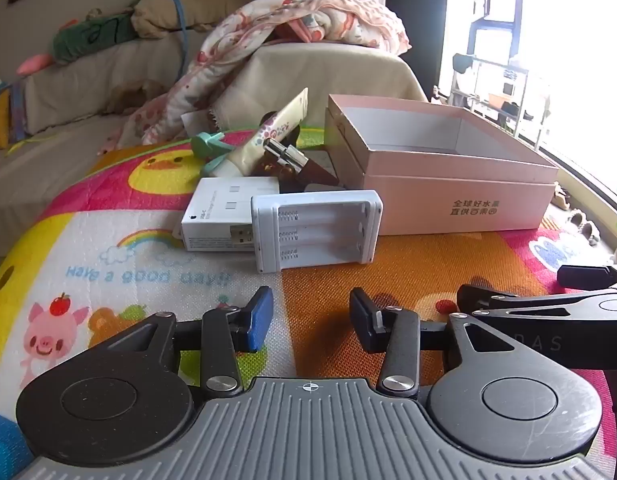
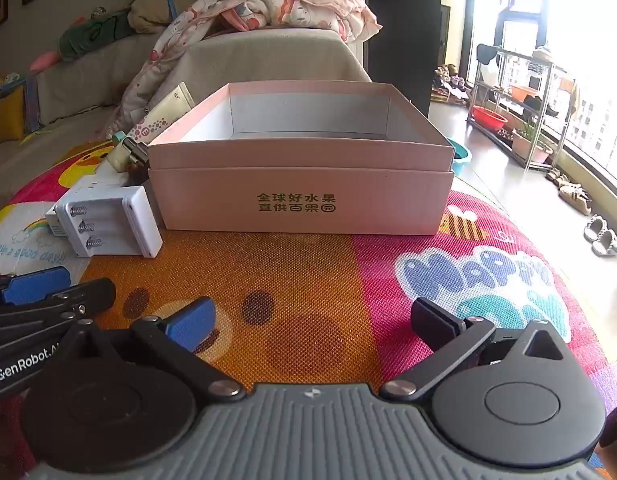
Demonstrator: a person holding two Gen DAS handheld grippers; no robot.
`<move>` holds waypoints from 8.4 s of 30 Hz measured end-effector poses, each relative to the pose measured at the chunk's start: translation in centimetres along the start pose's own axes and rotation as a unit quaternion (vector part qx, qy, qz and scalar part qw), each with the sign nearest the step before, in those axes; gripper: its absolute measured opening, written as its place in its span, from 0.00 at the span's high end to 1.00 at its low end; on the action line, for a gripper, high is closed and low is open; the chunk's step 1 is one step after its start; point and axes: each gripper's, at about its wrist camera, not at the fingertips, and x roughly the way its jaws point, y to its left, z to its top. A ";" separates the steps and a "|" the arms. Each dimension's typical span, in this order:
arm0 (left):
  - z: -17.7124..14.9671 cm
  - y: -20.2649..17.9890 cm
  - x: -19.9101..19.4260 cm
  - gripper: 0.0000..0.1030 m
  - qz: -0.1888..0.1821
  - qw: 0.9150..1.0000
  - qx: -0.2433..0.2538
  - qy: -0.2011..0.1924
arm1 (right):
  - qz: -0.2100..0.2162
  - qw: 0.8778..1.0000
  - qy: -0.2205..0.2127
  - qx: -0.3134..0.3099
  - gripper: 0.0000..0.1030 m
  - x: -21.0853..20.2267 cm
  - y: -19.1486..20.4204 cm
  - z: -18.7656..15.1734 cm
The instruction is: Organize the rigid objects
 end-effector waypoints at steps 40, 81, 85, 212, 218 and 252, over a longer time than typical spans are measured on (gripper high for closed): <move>0.0 0.1 0.0 0.54 -0.002 1.000 -0.003 -0.001 | 0.000 1.000 -0.002 0.000 0.00 0.0 0.0 0.0; 0.0 -0.5 -0.1 0.54 0.005 1.000 0.008 -0.001 | 0.000 1.000 -0.002 0.000 0.00 0.0 0.0 0.0; 0.0 -0.5 -0.1 0.54 0.006 1.000 0.008 -0.001 | 0.002 1.000 -0.002 0.002 0.00 -0.1 -0.1 0.0; 2.1 3.8 0.8 0.52 -0.097 0.991 0.061 0.073 | 0.093 0.995 0.017 -0.042 0.14 -1.3 -1.7 0.3; 2.2 2.4 1.1 0.27 -0.105 0.987 0.088 0.082 | 0.095 0.995 0.015 -0.037 0.14 -1.3 -1.8 0.3; 4.3 4.8 3.9 0.28 -0.027 0.995 0.090 0.022 | 0.089 0.995 0.016 -0.037 0.14 -1.4 -1.8 0.3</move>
